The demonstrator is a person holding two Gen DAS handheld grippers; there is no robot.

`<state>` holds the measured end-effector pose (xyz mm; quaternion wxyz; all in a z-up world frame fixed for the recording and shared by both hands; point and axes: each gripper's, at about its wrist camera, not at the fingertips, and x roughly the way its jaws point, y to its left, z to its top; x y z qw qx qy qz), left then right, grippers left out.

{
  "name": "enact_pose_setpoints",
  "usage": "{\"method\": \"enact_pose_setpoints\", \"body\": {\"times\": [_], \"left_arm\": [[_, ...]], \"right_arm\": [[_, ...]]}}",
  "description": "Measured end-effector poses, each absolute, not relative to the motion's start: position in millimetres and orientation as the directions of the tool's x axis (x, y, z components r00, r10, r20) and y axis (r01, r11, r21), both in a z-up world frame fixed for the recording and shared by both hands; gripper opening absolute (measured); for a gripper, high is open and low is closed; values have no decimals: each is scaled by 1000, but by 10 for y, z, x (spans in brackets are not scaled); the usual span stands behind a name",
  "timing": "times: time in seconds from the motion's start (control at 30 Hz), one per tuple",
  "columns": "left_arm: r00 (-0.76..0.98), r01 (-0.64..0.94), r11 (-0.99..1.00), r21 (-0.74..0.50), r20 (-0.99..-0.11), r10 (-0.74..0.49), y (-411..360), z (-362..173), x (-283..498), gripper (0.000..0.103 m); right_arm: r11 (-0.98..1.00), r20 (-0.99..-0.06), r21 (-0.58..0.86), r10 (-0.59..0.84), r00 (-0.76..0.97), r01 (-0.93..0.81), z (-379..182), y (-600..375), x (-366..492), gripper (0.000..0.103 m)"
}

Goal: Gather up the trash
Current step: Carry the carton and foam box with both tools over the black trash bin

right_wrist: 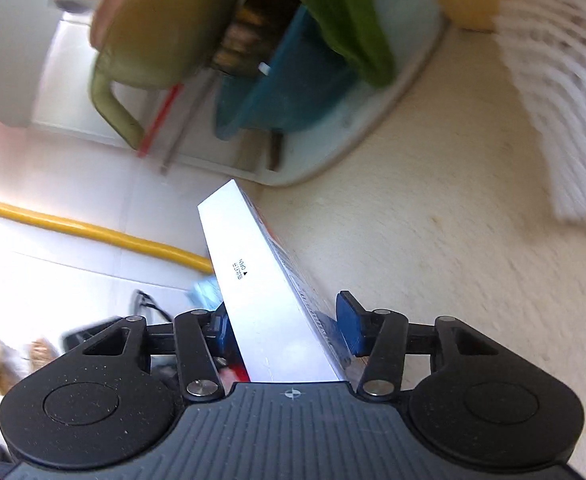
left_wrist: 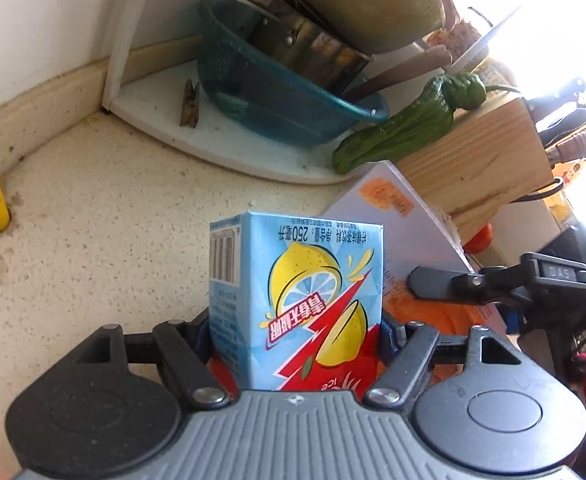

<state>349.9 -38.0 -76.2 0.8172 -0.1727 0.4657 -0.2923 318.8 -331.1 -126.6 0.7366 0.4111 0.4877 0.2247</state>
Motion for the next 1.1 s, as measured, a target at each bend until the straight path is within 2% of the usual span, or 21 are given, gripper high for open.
{"method": "enact_pose_setpoints", "body": {"times": [0.07,0.2,0.33,0.5,0.73,1.1], "left_arm": [[421,318,773,-548,-649,-634,-346,-683,3460,70],[472,327,786,-525,-630,-617,-267,-545,3377,70],[529,313,830,-462,-641,-556,-200,-425,3233,70],[568,271,865,-423,-655,-498,-101,-348,3050,70],[592,232,888,-397,-667,-453,-6,-300,2751,70],[662,136,933,-334,-670,-336,200,-159,2231,70]], "right_arm": [[540,-514,838,729,451,81,-1222,-3388,3125,58],[452,-415,889,727,548,74,-1072,-3545,3007,56],[380,-339,923,722,603,65,-992,-3676,2866,52],[360,-317,931,725,612,56,-981,-3686,2672,52],[395,-349,916,708,614,65,-1013,-3620,2537,50],[347,-285,938,784,552,-9,-949,-3437,2435,50]]}}
